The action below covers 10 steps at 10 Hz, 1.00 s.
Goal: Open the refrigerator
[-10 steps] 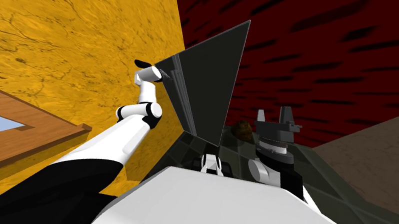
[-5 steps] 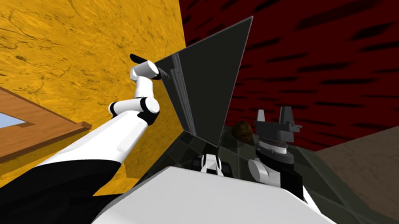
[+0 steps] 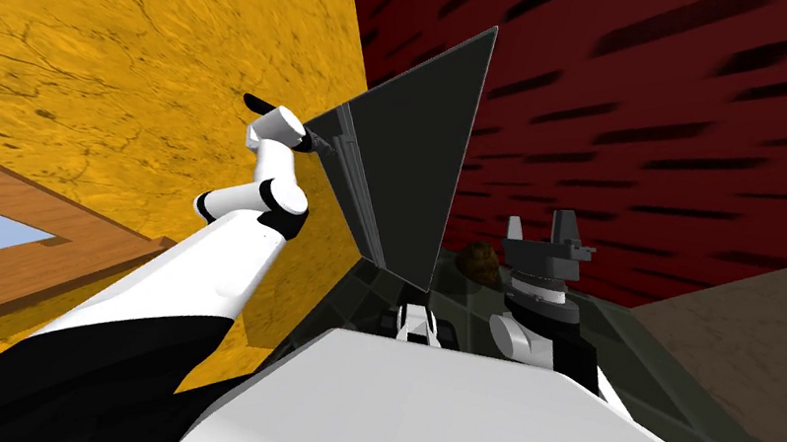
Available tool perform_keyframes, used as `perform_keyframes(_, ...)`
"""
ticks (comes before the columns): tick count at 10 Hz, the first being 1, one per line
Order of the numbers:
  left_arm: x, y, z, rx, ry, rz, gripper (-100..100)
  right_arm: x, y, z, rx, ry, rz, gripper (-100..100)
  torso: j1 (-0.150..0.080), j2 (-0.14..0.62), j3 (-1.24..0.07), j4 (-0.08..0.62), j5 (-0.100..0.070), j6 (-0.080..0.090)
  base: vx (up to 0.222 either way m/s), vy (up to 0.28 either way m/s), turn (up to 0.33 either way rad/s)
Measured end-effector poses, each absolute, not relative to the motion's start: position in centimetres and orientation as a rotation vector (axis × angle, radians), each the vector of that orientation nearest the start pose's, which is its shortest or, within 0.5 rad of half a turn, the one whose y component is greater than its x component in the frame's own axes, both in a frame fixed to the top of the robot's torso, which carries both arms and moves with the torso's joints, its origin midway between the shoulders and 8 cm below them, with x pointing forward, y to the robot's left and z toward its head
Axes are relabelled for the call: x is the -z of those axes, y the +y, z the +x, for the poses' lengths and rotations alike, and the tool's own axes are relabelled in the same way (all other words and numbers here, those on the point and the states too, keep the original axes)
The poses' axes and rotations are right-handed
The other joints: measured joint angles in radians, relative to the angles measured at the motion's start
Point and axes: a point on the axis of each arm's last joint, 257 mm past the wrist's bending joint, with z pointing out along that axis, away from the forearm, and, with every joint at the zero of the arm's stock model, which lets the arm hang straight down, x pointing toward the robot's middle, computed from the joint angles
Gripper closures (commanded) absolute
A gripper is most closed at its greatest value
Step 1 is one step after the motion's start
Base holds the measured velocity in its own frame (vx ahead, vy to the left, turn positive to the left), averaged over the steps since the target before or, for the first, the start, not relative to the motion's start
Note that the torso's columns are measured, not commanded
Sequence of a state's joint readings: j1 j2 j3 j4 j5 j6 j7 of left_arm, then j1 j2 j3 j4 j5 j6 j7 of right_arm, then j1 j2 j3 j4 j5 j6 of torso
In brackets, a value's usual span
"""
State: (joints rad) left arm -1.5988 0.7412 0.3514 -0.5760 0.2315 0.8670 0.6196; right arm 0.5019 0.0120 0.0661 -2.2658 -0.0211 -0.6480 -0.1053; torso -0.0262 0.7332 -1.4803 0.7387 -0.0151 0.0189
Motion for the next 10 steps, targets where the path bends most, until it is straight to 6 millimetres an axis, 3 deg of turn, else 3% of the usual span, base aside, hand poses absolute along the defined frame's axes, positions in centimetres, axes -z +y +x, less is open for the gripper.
perform_keyframes(2, -26.5, 44.7, 69.8, 1.581, 0.54, -1.921, -100, -4.4, -26.0, 32.2, -1.506, 0.468, 0.616, 0, 0.022, -0.001, 0.0, -0.002, 0.011, -0.011, 0.048, 0.066, 0.06)
perform_keyframes(3, -26.1, 44.7, 69.9, 1.578, 0.541, -1.929, 100, -4.4, -25.9, 32.2, -1.506, 0.468, 0.616, 0, 0.025, -0.002, -0.002, -0.002, 0.013, -0.013, -0.02, -0.005, 0.003)
perform_keyframes(5, -25.2, 45.2, 69.9, 1.554, 0.535, -1.947, 100, -4.4, -25.9, 32.2, -1.507, 0.467, 0.616, 0, 0.024, 0.003, 0.002, 0.001, 0.015, -0.024, -0.093, -0.217, 0.158)
perform_keyframes(10, -26.1, 50.8, 67.7, 1.496, 0.42, -1.934, 100, -4.4, -25.9, 32.2, -1.507, 0.467, 0.616, 0, 0.024, 0.007, 0.006, 0.0, 0.014, -0.019, -0.113, -0.197, 0.176)
